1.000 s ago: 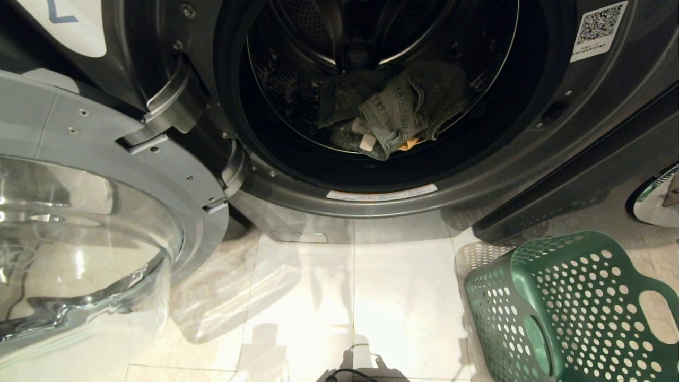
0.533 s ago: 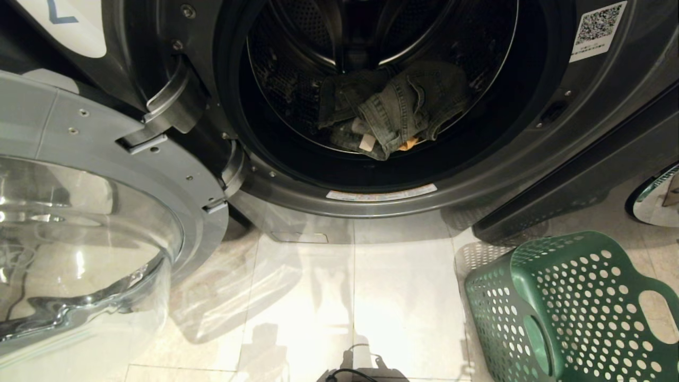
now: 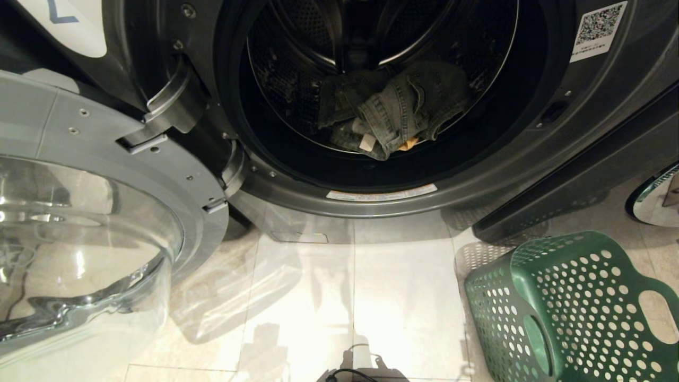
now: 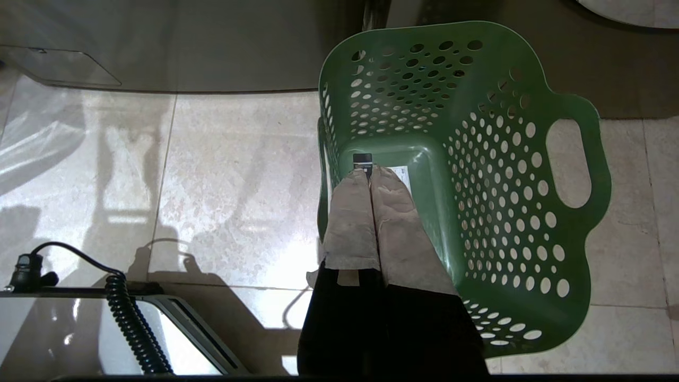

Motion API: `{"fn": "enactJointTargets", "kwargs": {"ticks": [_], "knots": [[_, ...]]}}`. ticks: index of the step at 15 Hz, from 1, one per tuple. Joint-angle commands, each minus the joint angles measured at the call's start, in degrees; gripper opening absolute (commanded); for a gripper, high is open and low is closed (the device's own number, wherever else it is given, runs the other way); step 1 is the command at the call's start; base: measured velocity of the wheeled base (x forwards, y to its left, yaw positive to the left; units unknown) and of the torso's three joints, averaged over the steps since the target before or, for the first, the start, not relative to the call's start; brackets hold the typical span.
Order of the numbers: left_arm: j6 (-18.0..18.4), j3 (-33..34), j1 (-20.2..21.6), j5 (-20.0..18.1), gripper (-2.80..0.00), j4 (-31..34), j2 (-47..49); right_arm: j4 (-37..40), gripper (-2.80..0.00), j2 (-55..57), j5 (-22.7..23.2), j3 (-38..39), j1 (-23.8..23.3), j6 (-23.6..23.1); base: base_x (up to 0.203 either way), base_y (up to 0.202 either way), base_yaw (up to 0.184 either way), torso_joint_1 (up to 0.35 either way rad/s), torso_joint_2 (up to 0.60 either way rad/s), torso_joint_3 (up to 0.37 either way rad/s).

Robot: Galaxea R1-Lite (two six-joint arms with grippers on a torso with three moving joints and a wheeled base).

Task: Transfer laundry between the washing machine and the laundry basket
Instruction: Close the washing machine door with the left hand

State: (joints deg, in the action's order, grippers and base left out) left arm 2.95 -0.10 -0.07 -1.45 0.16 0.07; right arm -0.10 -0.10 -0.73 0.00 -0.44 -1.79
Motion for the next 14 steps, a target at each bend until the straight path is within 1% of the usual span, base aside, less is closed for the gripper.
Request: {"fn": "enactJointTargets", "kwargs": {"ticks": [1, 4, 7, 12, 14], "knots": [[0.19, 0.01, -0.10, 0.04, -2.80, 0.02, 0.01, 0.01, -2.80, 0.10, 0.11, 0.09, 0.00, -0.31, 0.000, 0.000, 0.000, 0.000, 0.00, 0.000], [0.65, 0.10, -0.03, 0.04, -2.80, 0.05, 0.06, -0.17, -2.80, 0.10, -0.06, 0.00, 0.00, 0.87, 0.000, 0.000, 0.000, 0.000, 0.00, 0.000], [0.74, 0.10, -0.01, 0.04, -2.80, 0.02, 0.01, -0.08, -2.80, 0.18, -0.06, 0.00, 0.00, 1.09, 0.000, 0.000, 0.000, 0.002, 0.00, 0.031], [0.74, 0.01, -0.01, 0.04, -2.80, 0.27, 0.01, -0.08, -2.80, 0.13, 0.01, 0.00, 0.00, 0.80, 0.000, 0.000, 0.000, 0.002, 0.00, 0.179], [0.74, -0.08, -0.01, 0.04, -2.80, 0.37, 0.01, -0.10, -2.80, 0.10, -0.06, 0.00, 0.00, 1.60, 0.000, 0.000, 0.000, 0.006, 0.00, 0.197]]}}
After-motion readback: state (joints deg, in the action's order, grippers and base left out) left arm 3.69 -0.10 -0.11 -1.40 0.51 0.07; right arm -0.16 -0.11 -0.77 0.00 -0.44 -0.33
